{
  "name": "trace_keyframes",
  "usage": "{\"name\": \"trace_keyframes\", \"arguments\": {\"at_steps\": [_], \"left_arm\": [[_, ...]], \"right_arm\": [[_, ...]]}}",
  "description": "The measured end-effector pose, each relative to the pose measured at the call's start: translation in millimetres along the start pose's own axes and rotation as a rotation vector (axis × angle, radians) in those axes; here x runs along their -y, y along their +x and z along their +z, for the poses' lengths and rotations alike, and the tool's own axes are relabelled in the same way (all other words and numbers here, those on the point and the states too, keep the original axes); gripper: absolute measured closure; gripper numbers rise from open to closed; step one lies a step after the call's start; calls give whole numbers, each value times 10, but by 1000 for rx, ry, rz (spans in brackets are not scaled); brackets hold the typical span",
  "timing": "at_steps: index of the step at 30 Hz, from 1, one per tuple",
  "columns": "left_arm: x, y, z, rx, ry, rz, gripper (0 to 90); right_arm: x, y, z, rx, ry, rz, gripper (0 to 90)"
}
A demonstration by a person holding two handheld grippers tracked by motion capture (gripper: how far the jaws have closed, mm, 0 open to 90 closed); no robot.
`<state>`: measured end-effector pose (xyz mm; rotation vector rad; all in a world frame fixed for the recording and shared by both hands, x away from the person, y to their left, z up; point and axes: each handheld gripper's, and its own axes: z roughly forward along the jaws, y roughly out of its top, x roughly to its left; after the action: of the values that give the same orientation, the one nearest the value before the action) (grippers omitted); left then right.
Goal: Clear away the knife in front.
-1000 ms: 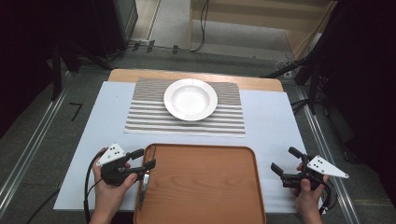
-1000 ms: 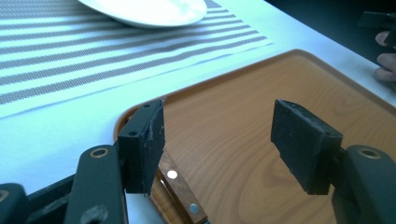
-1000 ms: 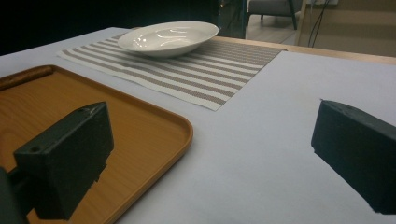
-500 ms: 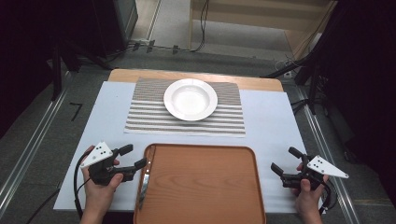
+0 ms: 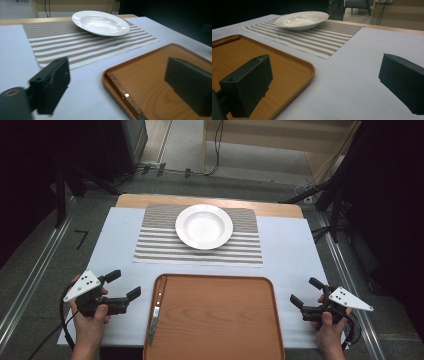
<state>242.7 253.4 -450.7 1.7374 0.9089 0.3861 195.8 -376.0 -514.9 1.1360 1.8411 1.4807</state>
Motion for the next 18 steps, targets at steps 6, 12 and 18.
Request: {"name": "trace_keyframes", "arguments": {"at_steps": [6, 12, 18], "left_arm": [[7, 92, -90, -28, -12, -13, 0], [71, 283, -180, -32, -39, -53, 0], [156, 432, -252, -57, -64, -51, 0]], "right_arm": [[0, 0, 0, 1, 1, -1, 0], [0, -1, 0, 2, -1, 0, 0], [0, -1, -1, 2, -1, 1, 0]]}}
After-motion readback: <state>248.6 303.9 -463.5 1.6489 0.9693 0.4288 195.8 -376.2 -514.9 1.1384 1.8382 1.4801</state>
